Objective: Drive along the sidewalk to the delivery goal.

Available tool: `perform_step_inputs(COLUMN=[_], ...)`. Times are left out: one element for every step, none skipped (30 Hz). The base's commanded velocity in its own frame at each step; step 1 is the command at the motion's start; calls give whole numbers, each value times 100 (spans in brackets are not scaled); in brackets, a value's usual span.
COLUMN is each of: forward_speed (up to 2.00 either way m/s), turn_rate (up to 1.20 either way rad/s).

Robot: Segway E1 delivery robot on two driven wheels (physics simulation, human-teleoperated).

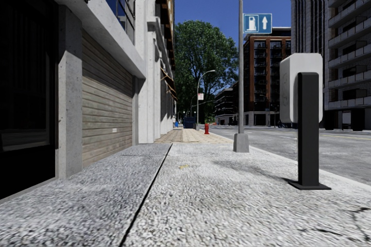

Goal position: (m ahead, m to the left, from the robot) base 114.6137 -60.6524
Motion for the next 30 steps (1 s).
perform_step_inputs(forward_speed=[200,200,200,200,200,200,200,200,200,200,200,200,200,200,200,200,200,200,200,200,200,200,200,200,200,200,200,200,200,200], turn_rate=[0,0,0,0,0,0,0,0,0,0,0,0,0,0,0,0,0,0,0,0,0,0,0,0,0,0,0,0,0,0])
